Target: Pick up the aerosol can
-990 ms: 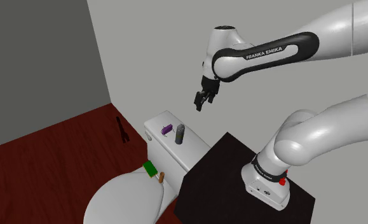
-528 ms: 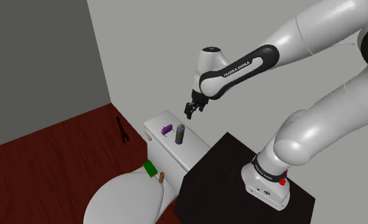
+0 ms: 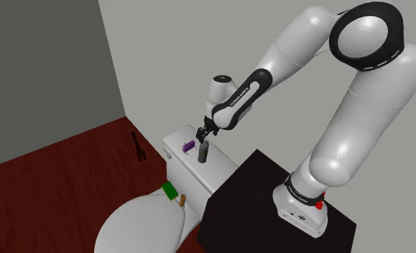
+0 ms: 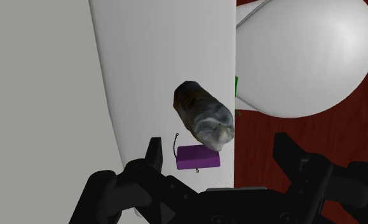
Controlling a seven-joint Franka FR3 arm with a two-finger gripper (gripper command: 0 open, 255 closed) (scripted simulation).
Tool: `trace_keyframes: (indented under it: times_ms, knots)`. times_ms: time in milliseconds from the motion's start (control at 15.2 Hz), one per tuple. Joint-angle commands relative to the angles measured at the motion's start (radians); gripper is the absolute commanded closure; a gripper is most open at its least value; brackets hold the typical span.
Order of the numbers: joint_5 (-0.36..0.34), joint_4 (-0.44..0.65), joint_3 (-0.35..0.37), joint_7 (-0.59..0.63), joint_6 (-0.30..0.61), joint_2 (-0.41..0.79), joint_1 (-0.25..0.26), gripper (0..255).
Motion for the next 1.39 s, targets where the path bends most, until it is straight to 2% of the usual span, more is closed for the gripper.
trace_keyframes:
  times_ms: [0,462,660,726,1320]
  knots:
    - [-0.034,0.036,-0.016,0.042,0.066,0.092,0.011,0]
    - [-0.063,0.058,-0.046,0.064,0.158,0.205,0.034,0]
    - [-0.064,0.06,-0.049,0.066,0.165,0.215,0.036,0]
    - [-0.064,0.06,-0.049,0.065,0.165,0.215,0.036,255]
    - [-0.064,0.06,-0.049,0.066,0.165,0.215,0.036,255]
